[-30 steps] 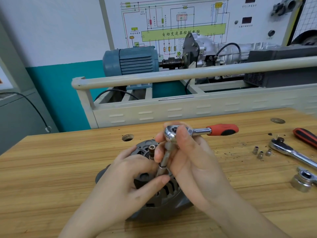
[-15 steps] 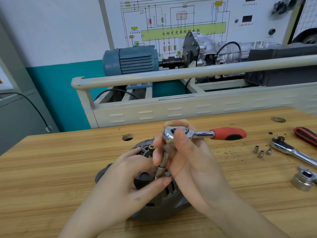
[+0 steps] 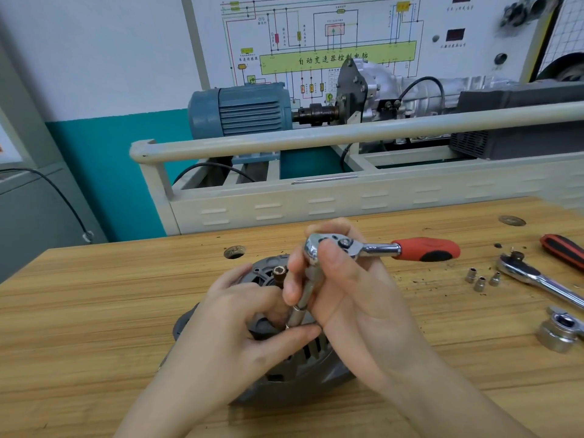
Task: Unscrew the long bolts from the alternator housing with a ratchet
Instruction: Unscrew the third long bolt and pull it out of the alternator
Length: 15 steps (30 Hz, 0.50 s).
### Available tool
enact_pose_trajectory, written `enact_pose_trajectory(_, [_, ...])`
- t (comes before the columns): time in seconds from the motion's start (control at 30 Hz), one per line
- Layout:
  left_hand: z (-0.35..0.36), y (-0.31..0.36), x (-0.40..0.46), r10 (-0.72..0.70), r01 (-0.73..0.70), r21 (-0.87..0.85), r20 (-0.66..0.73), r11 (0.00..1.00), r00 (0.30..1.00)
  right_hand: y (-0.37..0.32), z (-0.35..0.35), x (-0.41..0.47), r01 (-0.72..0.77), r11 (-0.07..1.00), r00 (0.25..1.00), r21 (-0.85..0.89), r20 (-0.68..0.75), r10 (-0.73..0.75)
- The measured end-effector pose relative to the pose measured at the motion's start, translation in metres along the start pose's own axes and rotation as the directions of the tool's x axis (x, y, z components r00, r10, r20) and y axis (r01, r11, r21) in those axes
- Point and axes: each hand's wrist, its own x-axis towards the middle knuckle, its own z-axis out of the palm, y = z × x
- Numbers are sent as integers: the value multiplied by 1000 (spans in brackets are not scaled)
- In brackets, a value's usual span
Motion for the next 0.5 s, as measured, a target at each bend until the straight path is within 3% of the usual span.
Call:
enact_pose_trajectory(0.2, [-3, 0, -2, 32, -37, 57, 81, 998, 996, 1, -1, 0, -12, 999, 1000, 33, -11, 12])
enact_pose_trajectory(0.33, [0, 2, 0, -9, 8, 66, 9, 998, 1000, 1, -1, 1, 2, 999, 999, 37, -34, -1])
enact_pose_trajectory(0.5, [3, 1, 0, -47, 49, 76, -32, 996, 998, 0, 1, 0, 65, 992, 996, -111, -52, -71])
